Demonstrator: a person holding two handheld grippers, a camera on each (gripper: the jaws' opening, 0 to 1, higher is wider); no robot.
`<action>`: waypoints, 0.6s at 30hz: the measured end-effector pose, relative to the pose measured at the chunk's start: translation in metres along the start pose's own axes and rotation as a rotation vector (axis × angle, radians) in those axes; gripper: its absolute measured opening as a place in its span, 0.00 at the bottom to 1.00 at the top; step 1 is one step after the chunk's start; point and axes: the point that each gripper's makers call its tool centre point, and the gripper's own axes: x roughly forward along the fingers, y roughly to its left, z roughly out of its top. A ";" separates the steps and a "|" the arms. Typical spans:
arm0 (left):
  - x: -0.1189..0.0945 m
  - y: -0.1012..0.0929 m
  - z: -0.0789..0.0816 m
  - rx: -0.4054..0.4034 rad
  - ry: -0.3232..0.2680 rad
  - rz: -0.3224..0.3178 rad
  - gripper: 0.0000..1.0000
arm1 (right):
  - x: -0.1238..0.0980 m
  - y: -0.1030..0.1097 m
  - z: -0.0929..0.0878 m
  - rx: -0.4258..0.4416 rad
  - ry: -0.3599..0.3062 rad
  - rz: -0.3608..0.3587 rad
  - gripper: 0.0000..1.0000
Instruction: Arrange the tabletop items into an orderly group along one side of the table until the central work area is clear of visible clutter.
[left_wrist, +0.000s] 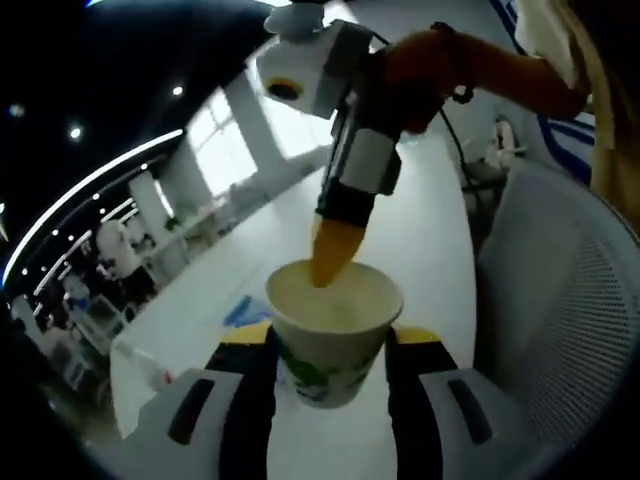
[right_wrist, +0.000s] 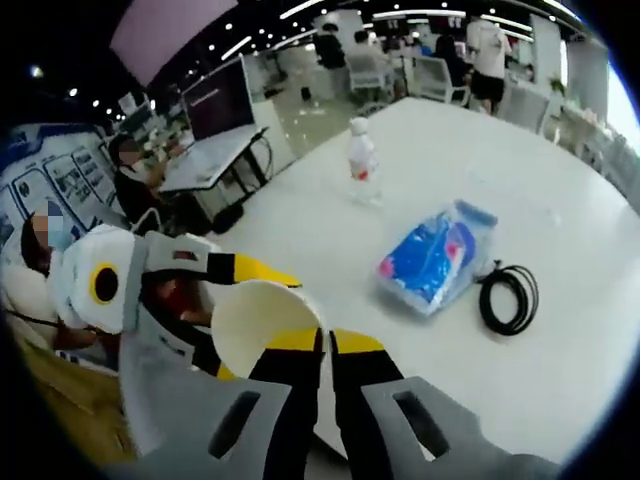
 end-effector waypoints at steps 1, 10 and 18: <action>0.000 0.001 0.000 -0.001 -0.001 0.003 0.40 | 0.000 -0.002 0.001 -0.009 -0.007 -0.008 0.16; 0.000 0.015 -0.007 -0.092 0.002 0.035 0.40 | -0.011 -0.019 0.028 0.062 -0.206 -0.045 0.60; -0.001 0.028 -0.017 -0.132 0.025 0.076 0.40 | -0.026 -0.024 0.035 0.145 -0.351 0.002 0.74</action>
